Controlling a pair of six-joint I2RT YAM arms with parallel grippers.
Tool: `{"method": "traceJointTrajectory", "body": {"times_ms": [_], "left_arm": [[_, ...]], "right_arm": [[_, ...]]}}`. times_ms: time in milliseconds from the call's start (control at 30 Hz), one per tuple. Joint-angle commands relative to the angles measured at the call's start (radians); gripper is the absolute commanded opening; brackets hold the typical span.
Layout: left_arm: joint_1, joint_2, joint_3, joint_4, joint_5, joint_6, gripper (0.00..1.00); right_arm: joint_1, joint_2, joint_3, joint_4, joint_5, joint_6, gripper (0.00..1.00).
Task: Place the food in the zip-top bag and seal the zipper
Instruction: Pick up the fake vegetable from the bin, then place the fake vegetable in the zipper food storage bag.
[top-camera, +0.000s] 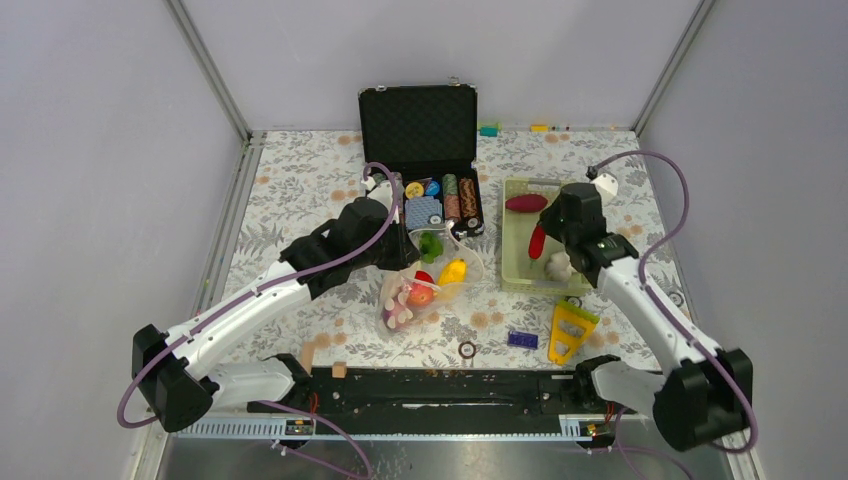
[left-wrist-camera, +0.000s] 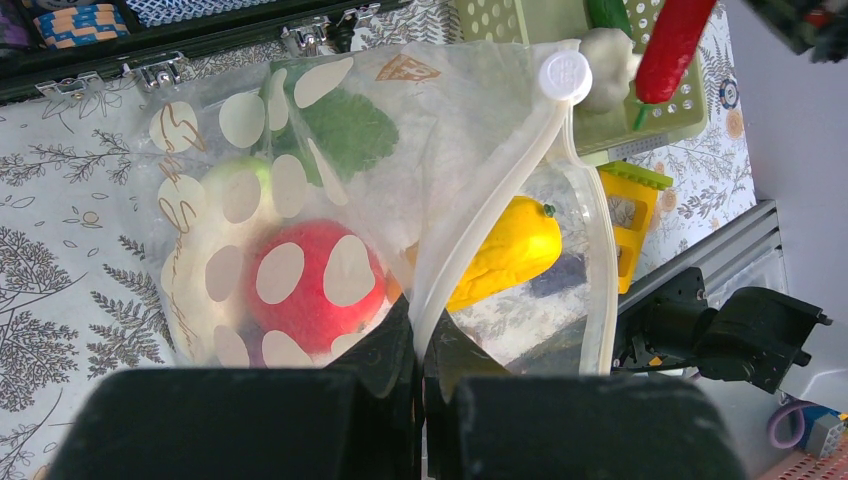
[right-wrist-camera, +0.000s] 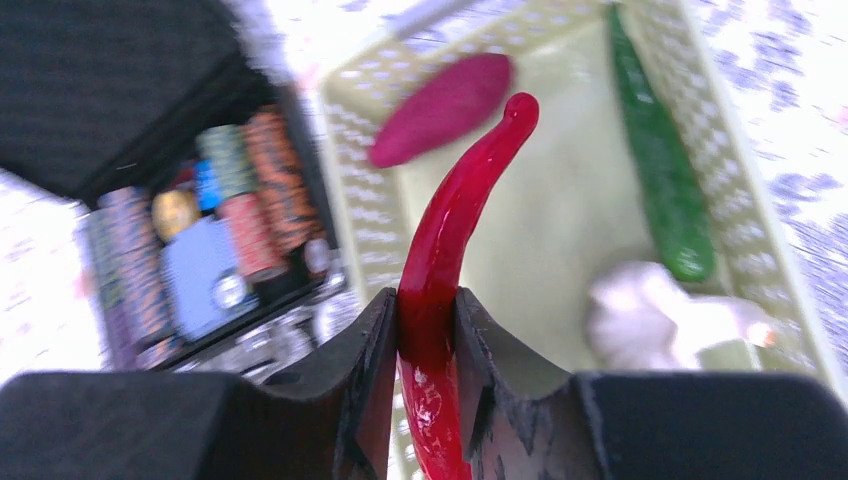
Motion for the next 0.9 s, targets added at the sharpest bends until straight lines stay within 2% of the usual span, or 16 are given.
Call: {"method": "traceJointTrajectory", "body": {"times_ms": [0, 167, 267, 400, 633, 867], "left_arm": [[0.005, -0.005, 0.029, 0.044, 0.002, -0.012, 0.0], [0.005, -0.006, 0.03, 0.038, 0.002, -0.016, 0.0], [0.005, -0.012, 0.026, 0.038, 0.002, -0.023, 0.0], [0.005, -0.018, 0.024, 0.038, 0.002, -0.03, 0.0], [0.005, -0.029, 0.022, 0.042, 0.007, -0.04, 0.0], [0.005, -0.04, 0.021, 0.044, 0.001, -0.045, 0.0]], "right_arm": [[0.025, -0.149, -0.036, 0.201, -0.259, -0.122, 0.11], [0.229, -0.233, 0.005, 0.24, -0.292, -0.249, 0.11], [0.321, -0.256, -0.011, 0.363, -0.39, -0.252, 0.1], [0.445, -0.242, -0.035, 0.509, -0.402, -0.275, 0.1], [0.54, -0.132, -0.094, 0.749, -0.406, -0.252, 0.12], [0.6, -0.106, -0.185, 0.849, -0.385, -0.223, 0.16]]}}
